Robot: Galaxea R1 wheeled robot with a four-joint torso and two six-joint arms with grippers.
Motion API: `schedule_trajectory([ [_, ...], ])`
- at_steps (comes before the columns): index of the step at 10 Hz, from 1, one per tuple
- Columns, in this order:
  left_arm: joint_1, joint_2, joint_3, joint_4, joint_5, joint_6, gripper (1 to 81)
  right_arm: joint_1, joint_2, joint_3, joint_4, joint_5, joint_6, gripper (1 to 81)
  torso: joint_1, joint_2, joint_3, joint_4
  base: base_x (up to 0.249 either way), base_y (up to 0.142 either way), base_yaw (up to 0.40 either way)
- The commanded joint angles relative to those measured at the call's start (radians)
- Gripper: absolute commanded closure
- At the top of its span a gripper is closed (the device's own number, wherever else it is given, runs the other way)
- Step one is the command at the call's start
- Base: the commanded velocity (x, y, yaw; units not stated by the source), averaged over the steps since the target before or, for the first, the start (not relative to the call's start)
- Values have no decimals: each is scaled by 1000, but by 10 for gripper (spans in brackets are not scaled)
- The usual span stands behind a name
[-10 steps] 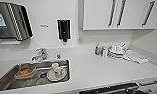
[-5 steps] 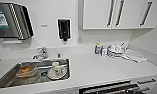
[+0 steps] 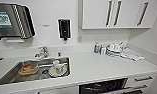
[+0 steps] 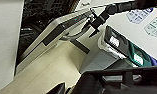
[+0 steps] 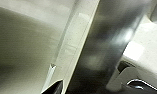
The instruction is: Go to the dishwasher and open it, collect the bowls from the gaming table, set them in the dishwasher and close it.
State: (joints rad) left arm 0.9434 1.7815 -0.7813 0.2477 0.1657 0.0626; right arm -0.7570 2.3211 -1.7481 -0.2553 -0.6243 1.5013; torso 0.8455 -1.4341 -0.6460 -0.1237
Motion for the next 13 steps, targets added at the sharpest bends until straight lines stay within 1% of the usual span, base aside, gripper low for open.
schedule_trajectory([
  [1,-79,-37,34,-5,20,2,10,54,-85,41,14,-52,-10,10,0,0,0,0,-72,0,0],
  [3,-79,-26,34,-7,21,2,10,18,-82,36,14,3,-10,10,0,0,0,0,-70,0,0],
  [6,-79,-20,31,-7,41,2,10,-20,-76,59,14,52,-12,10,0,0,0,0,-70,0,0],
  [8,-79,-17,30,-8,41,2,10,-55,-49,58,13,89,-12,10,0,0,0,0,-70,0,0],
  [9,-79,-8,25,-8,44,2,10,-84,-33,49,13,129,-12,10,0,0,0,0,-70,0,0],
  [10,-79,0,22,-8,51,0,10,-104,-26,41,13,152,-13,10,0,0,0,0,-70,0,0],
  [13,-79,23,10,-8,77,0,10,-152,-29,47,8,195,-23,10,0,0,0,0,-79,0,0],
])
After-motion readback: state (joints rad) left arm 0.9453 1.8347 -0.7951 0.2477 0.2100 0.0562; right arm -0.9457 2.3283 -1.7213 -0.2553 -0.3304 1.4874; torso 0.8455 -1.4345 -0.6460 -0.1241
